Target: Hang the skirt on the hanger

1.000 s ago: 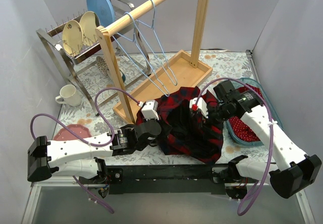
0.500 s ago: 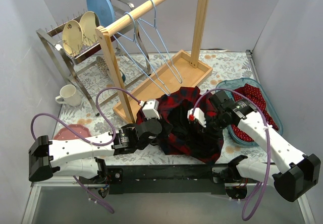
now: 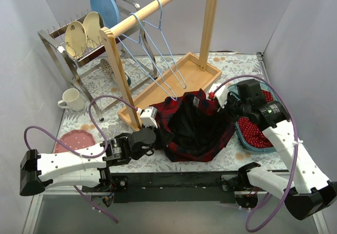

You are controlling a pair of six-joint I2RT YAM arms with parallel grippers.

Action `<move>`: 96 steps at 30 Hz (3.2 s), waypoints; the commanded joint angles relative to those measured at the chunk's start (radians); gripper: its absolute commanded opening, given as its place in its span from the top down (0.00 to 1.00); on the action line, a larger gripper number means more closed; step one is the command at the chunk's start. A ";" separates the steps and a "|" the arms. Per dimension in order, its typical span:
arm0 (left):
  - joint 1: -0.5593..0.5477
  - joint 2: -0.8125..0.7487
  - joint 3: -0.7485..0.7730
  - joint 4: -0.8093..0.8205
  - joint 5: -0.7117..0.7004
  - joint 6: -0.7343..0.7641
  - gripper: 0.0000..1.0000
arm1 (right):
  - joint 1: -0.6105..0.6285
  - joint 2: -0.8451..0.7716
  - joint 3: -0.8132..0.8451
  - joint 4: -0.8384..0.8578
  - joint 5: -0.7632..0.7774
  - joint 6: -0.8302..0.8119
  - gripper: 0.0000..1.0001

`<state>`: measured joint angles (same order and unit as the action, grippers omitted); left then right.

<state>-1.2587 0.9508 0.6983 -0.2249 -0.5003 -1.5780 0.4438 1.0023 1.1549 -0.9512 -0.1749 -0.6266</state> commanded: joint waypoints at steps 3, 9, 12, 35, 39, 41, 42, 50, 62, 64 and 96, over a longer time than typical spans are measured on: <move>0.005 -0.085 0.024 -0.086 -0.061 -0.008 1.00 | -0.114 -0.008 0.106 0.307 0.147 0.117 0.99; 0.005 -0.190 -0.061 -0.122 -0.093 -0.079 1.00 | -0.188 0.027 -0.009 0.334 0.051 0.114 0.99; 0.005 -0.166 -0.088 -0.120 -0.083 -0.122 0.98 | -0.209 0.032 -0.073 0.353 -0.066 0.107 0.99; 0.102 -0.063 -0.037 -0.136 -0.096 -0.146 0.48 | -0.215 -0.010 -0.251 0.359 -0.204 0.077 0.99; 0.105 -0.104 -0.031 -0.162 -0.104 -0.148 0.46 | -0.220 -0.014 -0.254 0.358 -0.193 0.071 0.99; 0.105 -0.115 -0.033 -0.169 -0.104 -0.146 0.48 | -0.226 -0.017 -0.258 0.358 -0.193 0.068 0.99; 0.108 -0.115 -0.033 -0.175 -0.106 -0.143 0.49 | -0.226 -0.018 -0.258 0.359 -0.196 0.068 0.99; 0.116 -0.090 -0.030 -0.148 -0.061 -0.109 1.00 | -0.231 -0.019 -0.238 0.344 -0.235 0.057 0.99; 0.124 -0.101 0.105 -0.172 -0.014 -0.039 1.00 | -0.295 0.122 -0.161 0.420 -0.029 0.145 0.99; 0.125 -0.092 0.101 -0.203 -0.021 -0.053 1.00 | -0.319 0.153 -0.155 0.437 -0.021 0.142 0.98; 0.163 -0.020 0.020 -0.037 0.115 -0.040 1.00 | -0.010 0.473 0.847 0.427 -0.453 0.517 0.24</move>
<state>-1.1015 0.9581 0.7006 -0.2790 -0.3912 -1.6295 0.3725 1.4017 1.8587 -0.6205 -0.7181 -0.2737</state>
